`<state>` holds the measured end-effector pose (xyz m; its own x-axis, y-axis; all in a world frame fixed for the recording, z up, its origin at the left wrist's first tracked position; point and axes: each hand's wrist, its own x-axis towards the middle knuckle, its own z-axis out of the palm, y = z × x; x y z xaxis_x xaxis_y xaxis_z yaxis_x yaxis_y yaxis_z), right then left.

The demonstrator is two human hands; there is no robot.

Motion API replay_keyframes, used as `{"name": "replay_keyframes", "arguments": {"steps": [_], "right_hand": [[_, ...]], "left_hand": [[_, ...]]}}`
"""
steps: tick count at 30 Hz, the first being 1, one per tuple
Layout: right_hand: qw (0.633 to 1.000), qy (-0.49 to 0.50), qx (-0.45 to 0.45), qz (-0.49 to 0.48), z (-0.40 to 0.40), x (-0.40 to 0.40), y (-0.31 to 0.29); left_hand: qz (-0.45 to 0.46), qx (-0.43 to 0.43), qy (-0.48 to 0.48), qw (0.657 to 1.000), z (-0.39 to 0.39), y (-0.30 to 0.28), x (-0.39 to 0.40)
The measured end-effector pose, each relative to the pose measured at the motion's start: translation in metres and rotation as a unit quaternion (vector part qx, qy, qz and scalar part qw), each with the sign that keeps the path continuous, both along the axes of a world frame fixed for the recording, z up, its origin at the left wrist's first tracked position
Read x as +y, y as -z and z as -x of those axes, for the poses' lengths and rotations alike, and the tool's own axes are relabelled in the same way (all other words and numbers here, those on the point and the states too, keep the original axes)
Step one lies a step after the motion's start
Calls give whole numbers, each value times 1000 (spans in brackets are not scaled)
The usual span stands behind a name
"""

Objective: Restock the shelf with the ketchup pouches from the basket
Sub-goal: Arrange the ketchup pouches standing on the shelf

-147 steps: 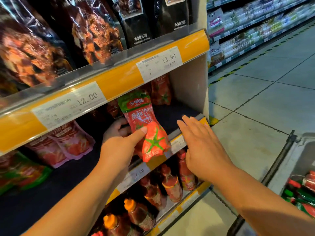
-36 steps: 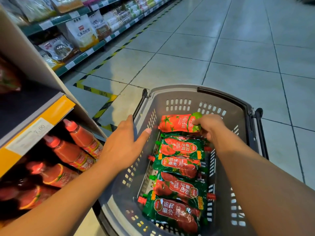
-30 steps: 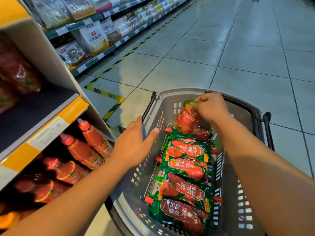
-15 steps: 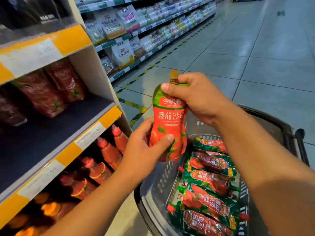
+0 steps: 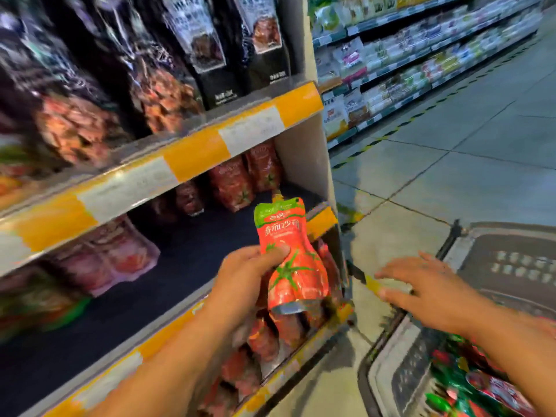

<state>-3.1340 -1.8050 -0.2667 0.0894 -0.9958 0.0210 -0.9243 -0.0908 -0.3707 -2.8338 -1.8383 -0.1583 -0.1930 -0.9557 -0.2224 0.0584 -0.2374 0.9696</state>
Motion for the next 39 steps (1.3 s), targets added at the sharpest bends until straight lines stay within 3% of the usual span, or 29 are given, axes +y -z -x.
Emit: {"name": "replay_keyframes", "arguments": {"steps": [2,10,16,21,28,39], "right_hand": [[998,-10,54,-6,3,0,15],[998,-8,57,11,1,5,15],[998,8,62,15,0,2,18],[998,11,56,22,1,2,20],[999,22,29,31,1,2,24],[998,33,25,39,2,1,27]], "left_hand": [[-4,-3,-17,1000,-9,-7,-12],[22,-12,-95,995,-11,-29,-71],[49,-37,-100,993,12,-35,-124],[122,-137,-170,968,19,-30,-172],[187,-200,-174,946,23,-8,-193],[222,-210,-134,943,14,4,-200]]}}
